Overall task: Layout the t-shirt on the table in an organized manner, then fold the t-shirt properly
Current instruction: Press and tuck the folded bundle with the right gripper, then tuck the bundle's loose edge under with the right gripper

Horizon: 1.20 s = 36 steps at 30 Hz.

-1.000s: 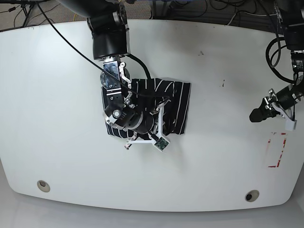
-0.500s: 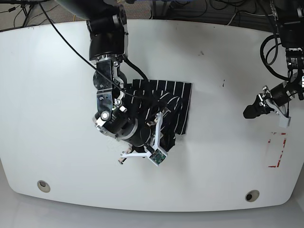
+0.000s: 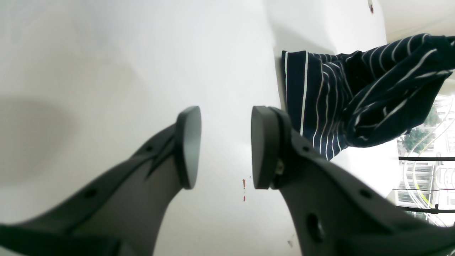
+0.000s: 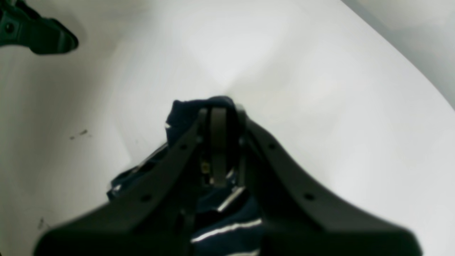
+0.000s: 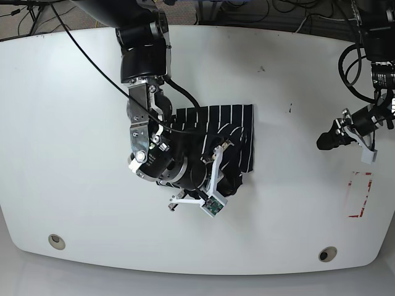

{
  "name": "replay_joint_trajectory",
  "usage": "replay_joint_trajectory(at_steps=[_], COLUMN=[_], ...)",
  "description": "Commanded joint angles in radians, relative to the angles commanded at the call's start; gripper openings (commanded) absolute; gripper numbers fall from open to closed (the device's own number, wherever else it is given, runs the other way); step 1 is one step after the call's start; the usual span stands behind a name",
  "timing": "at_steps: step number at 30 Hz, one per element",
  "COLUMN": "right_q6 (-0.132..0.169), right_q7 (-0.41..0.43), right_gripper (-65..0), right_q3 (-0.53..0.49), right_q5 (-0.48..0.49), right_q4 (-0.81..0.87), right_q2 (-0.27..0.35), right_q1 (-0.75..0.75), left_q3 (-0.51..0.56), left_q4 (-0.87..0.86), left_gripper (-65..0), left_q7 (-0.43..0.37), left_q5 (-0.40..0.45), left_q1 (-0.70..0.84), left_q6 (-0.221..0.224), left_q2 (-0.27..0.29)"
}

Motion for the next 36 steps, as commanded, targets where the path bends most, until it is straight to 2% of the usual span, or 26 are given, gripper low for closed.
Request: replay_joint_trajectory(at_steps=[5, 14, 20, 24, 26, 28, 29, 31, 32, 33, 36], right_q6=[0.000, 0.000, 0.000, 0.000, 0.000, 0.000, 0.000, 0.000, 0.000, 0.000, 0.000], right_q7=[-0.040, -0.103, -0.097, -0.044, -0.021, 0.014, 0.023, 0.064, 0.074, 0.097, 0.160], right_gripper=[-62.9, -62.9, -62.9, -61.8, -57.5, -48.2, -45.8, -32.8, -30.8, -24.9, -15.7], right_q3=[0.000, -0.003, -0.081, -0.120, -0.137, -0.143, -0.143, -0.143, -0.143, -0.143, -0.143], right_q5=[0.054, 0.069, 0.064, 0.068, 0.068, 0.069, 0.069, 0.069, 0.069, 0.069, 0.075], right_q4=[0.008, 0.035, -0.025, -0.094, -0.127, -0.160, -0.164, -0.175, -0.176, -0.184, -0.199], right_q2=[0.000, 0.000, 0.000, 0.000, 0.000, 0.000, 0.000, 0.000, 0.000, 0.000, 0.000], right_q1=[0.000, -0.002, 0.002, 0.002, 0.003, 0.002, 0.000, -0.003, -0.003, -0.003, -0.002], left_q3=[0.000, 0.000, 0.000, 0.000, 0.000, 0.000, 0.000, 0.000, 0.000, 0.000, 0.000], left_q4=[-0.003, -0.003, -0.003, -0.003, -0.003, -0.003, -0.003, -0.003, -0.003, -0.003, -0.003], left_gripper=[-43.1, -43.1, -43.1, -42.9, -42.9, -42.9, -42.9, -42.9, -42.9, -42.9, -42.9], left_q7=[0.000, 0.000, 0.000, 0.000, 0.000, 0.000, 0.000, 0.000, 0.000, -0.002, -0.002], left_q5=[0.003, 0.005, 0.005, 0.005, 0.005, 0.005, 0.005, 0.005, 0.005, 0.005, 0.005], left_q1=[0.000, 0.000, 0.000, 0.000, 0.000, -0.002, -0.002, -0.002, -0.002, 0.000, 0.000], left_q6=[0.000, 0.002, 0.002, 0.002, 0.002, 0.002, 0.002, 0.002, 0.002, 0.002, 0.002], left_q2=[0.000, 0.034, 0.035, 0.035, 0.035, 0.035, 0.035, 0.035, 0.035, 0.035, 0.035])
